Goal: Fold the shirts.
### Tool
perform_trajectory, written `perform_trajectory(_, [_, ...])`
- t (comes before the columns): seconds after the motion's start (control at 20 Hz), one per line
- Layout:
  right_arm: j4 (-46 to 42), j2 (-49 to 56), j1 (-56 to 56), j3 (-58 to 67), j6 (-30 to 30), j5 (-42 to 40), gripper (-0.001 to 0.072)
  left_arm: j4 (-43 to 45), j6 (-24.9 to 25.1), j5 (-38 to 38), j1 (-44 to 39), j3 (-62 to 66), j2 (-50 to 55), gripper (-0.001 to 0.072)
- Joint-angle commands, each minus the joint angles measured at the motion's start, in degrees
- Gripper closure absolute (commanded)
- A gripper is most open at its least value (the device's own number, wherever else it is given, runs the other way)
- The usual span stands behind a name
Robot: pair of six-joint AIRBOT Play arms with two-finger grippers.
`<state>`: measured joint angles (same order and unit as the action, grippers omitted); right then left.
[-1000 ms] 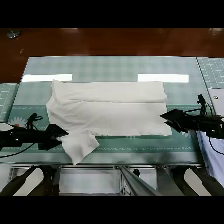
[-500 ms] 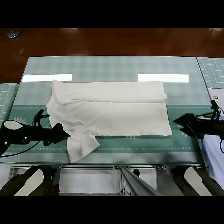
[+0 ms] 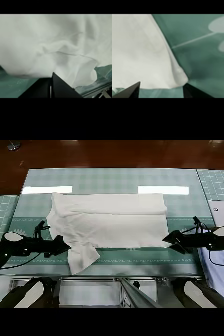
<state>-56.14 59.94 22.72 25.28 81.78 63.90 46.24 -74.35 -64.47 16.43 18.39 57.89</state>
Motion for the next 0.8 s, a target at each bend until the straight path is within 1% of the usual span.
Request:
perform_trajectory(0.0, [3.56,4.96,-5.22,2.8,-0.46,-5.35,0.0153,-0.04,0.26,-0.04,-0.02,0.55,-0.07,0.067])
perform_trajectory(0.05, [3.34,5.99,-6.19,4.04,-0.63,-5.25,0.0369,-0.04,0.24,-0.11,-0.02,1.42,-0.07,0.067])
perform_trajectory(0.1, [3.52,6.64,-6.93,5.38,-2.75,-4.76,0.069,-0.04,0.2,-0.22,-0.02,2.6,-0.07,0.067])
perform_trajectory(0.15, [3.89,6.8,-7.26,6.73,-5.38,-3.61,0.0687,-1.25,0.07,-0.9,-0.02,4.07,-0.07,0.067])
perform_trajectory(0.2, [3.8,6.78,-7.23,8.61,-5.88,-1.79,0.0687,-3.72,0.74,-2.6,-0.02,6.21,-0.11,0.067])
perform_trajectory(0.25, [3.34,6.73,-7.23,10.56,-6.01,-0.7,0.0687,-5.31,2.73,-3.54,-0.02,8.55,-0.13,0.067])
perform_trajectory(0.35, [3.17,6.82,-7.23,14.97,-4.94,-0.87,0.0687,-5.31,2.71,-1.81,-0.02,13.35,0.15,0.067])
perform_trajectory(0.45, [3.96,8.09,-7.26,20.02,-4.2,-1.09,0.0687,-5.53,1.05,1.05,-0.02,17.16,1.62,0.067])
perform_trajectory(0.5, [6.38,9.09,-7.26,22.51,-4.39,-1.53,0.0687,-5.95,1.49,1.64,-0.04,19.17,3.21,0.067])
perform_trajectory(0.55, [9.9,10.16,-7.45,24.81,-5.81,-2.69,0.0687,-5.99,1.51,1.75,-0.02,21.4,5.25,0.067])
perform_trajectory(0.6, [11.5,11.32,-7.72,26.99,-6.23,-4.24,0.0687,-6.01,1.51,1.92,-0.13,24.15,7.8,0.067])
perform_trajectory(0.75, [12.09,17.11,-9.14,34.42,-4.63,-6.99,0.0687,-6.01,1.27,2.43,-0.76,33.9,17.14,0.067])
